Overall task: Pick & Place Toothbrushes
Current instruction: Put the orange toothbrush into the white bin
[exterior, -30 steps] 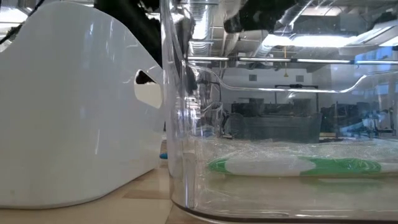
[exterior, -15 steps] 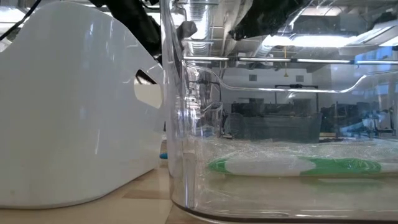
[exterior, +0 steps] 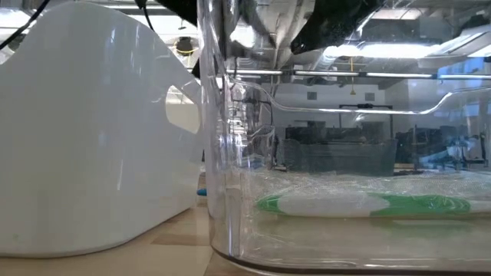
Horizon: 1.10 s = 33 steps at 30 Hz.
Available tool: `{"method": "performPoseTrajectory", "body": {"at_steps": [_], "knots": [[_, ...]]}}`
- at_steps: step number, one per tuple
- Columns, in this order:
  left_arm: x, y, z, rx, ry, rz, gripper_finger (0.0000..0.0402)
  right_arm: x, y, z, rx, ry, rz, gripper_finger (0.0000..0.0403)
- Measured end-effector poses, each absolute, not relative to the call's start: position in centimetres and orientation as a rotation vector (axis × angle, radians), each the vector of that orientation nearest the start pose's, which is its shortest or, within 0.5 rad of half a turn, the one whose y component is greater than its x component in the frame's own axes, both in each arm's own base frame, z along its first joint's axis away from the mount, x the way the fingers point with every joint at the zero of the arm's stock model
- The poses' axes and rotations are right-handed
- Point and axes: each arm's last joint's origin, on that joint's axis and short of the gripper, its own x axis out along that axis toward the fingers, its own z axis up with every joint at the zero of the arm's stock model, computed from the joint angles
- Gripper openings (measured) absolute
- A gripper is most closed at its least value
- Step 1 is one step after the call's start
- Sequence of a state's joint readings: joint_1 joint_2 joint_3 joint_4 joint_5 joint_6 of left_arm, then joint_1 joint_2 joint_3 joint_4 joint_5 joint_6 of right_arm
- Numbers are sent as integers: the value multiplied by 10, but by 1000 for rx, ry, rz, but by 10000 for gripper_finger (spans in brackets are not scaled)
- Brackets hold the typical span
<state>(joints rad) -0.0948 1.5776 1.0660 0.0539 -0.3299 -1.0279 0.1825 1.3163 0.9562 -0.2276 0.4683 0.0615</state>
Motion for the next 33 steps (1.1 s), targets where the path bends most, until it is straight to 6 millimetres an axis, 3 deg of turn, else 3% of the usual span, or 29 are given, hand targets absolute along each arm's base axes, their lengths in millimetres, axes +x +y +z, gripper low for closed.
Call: {"method": "performPoseTrajectory", "body": {"at_steps": [6, 13, 20, 25, 33], "knots": [[351, -28, 260, -877, 344, 289, 113, 280, 38, 277, -129, 549, -294, 113], [350, -25, 254, -1146, 373, 276, 113, 279, 39, 277, -130, 552, -293, 113], [352, -17, 259, -1254, 306, 288, 113, 277, 38, 274, -142, 586, -293, 113], [356, -22, 270, -1103, 247, 138, 113, 274, 38, 269, -162, 643, -293, 113], [355, -26, 271, -1108, 163, 250, 113, 273, 37, 268, -167, 660, -293, 113]]}}
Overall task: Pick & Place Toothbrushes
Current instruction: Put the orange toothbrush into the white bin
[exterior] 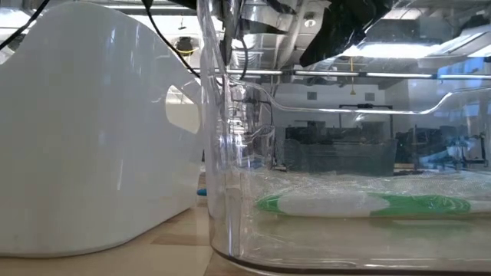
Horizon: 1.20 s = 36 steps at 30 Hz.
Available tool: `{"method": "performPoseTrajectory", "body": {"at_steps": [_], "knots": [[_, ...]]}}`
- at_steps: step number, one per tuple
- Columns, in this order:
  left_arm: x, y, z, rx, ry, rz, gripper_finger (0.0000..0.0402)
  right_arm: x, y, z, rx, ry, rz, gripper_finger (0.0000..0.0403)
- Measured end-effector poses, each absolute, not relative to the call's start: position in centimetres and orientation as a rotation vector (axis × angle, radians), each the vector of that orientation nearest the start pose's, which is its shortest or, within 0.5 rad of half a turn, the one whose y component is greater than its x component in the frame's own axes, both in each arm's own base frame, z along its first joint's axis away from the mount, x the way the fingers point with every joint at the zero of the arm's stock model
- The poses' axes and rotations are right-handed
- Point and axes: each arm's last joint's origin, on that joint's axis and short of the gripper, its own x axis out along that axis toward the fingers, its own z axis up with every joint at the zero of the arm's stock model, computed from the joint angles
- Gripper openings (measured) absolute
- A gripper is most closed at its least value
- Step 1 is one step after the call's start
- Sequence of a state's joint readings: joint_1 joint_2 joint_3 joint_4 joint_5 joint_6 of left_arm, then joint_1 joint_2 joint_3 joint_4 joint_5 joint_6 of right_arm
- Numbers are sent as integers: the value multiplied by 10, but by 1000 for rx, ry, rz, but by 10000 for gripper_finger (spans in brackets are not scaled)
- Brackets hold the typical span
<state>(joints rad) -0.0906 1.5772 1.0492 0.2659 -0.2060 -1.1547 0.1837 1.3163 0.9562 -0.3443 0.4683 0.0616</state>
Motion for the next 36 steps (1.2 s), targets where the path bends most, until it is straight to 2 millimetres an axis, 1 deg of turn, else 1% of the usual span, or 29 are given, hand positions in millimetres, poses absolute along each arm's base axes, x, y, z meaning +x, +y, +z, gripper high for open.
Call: {"method": "performPoseTrajectory", "body": {"at_steps": [4, 8, 12, 16, 17, 19, 23, 25, 27, 31, 36], "knots": [[353, -18, 263, -1174, 234, 314, 113, 273, 37, 268, -167, 660, -293, 113], [346, -11, 247, -1239, 346, 475, 113, 273, 37, 268, -156, 658, -297, 113], [342, -9, 236, -1223, 386, 597, 113, 273, 37, 268, -143, 656, -301, 113], [344, -7, 229, -1212, 408, 627, 113, 273, 37, 268, -143, 656, -301, 113], [344, -6, 224, -1203, 431, 651, 113, 273, 37, 268, -143, 656, -301, 113], [350, -4, 212, -1199, 450, 670, 113, 273, 37, 268, -144, 659, -301, 113], [359, -4, 178, -1186, 528, 740, 113, 272, 37, 266, -150, 678, -302, 113], [362, -4, 167, -1177, 547, 757, 113, 272, 37, 266, -150, 679, -302, 113], [365, -1, 162, -1178, 531, 765, 113, 272, 37, 266, -150, 679, -302, 113], [365, 2, 154, -1130, 499, 836, 113, 272, 37, 266, -151, 681, -302, 113], [365, 2, 155, -1052, 459, 863, 113, 272, 37, 266, -150, 681, -302, 113]]}}
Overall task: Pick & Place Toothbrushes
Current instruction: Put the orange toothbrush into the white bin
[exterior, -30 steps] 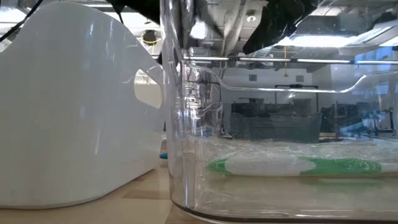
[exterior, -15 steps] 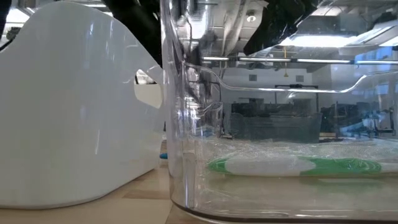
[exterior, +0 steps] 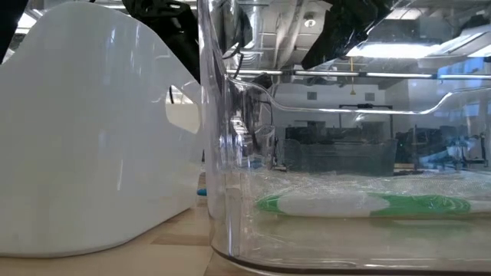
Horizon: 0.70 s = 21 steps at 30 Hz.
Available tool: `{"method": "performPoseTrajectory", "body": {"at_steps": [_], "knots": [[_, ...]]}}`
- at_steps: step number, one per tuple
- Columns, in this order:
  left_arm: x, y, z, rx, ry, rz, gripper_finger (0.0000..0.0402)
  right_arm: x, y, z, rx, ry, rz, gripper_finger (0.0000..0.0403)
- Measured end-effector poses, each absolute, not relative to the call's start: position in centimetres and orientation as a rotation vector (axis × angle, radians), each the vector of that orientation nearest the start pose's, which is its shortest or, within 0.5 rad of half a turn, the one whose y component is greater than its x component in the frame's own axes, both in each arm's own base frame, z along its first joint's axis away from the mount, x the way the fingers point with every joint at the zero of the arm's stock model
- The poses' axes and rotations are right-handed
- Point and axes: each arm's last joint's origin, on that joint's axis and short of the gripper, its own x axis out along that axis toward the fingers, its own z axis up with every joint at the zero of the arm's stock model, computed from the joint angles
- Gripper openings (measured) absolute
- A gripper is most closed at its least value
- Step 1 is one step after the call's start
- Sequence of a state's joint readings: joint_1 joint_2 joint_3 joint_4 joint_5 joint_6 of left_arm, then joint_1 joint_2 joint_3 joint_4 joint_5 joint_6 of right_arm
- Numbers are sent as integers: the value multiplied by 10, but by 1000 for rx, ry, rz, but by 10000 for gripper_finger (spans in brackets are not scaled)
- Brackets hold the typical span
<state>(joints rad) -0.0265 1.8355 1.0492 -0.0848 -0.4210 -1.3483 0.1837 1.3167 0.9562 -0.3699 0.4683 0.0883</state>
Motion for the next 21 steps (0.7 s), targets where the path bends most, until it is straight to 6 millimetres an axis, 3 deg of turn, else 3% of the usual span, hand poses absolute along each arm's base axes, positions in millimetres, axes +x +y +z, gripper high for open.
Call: {"method": "performPoseTrajectory", "body": {"at_steps": [16, 21], "knots": [[366, 4, 158, -1006, 381, 912, 113, 272, 37, 266, -150, 680, -302, 113], [366, -5, 158, -971, 357, 922, 113, 272, 37, 266, -150, 680, -302, 113]]}}
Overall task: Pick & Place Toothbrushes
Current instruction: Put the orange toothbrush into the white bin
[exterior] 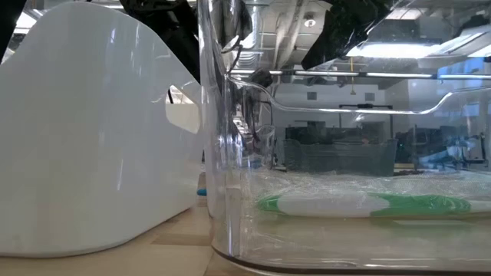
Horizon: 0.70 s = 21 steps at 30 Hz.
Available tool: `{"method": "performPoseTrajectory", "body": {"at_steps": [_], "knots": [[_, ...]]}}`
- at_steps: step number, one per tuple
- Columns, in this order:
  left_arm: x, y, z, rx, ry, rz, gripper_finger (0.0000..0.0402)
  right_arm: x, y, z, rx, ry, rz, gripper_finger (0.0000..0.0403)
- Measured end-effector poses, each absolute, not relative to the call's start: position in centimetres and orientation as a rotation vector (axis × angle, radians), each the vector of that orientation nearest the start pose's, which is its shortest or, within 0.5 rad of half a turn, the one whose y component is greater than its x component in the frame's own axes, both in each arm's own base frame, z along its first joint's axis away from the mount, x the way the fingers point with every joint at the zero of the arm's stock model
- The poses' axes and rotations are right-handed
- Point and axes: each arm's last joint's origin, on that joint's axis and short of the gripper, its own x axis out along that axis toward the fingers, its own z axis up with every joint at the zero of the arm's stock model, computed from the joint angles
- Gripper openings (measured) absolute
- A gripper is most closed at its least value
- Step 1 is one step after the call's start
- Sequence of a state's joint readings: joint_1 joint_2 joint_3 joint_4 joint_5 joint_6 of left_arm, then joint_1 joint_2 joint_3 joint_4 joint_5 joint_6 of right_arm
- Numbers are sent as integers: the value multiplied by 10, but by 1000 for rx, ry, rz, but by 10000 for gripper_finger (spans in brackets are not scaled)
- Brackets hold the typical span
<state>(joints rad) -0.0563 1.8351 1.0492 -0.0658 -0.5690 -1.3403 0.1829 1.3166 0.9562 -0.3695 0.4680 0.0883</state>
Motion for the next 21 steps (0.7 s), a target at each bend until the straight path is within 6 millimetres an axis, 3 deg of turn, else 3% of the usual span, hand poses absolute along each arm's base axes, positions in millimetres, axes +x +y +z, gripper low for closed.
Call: {"method": "performPoseTrajectory", "body": {"at_steps": [7, 14, 21], "knots": [[366, -5, 155, -966, 365, 928, 113, 272, 37, 266, -150, 680, -301, 113], [370, -6, 138, -992, 407, 929, 113, 272, 37, 267, -149, 676, -301, 113], [370, -5, 137, -978, 400, 941, 113, 272, 37, 267, -148, 675, -301, 113]]}}
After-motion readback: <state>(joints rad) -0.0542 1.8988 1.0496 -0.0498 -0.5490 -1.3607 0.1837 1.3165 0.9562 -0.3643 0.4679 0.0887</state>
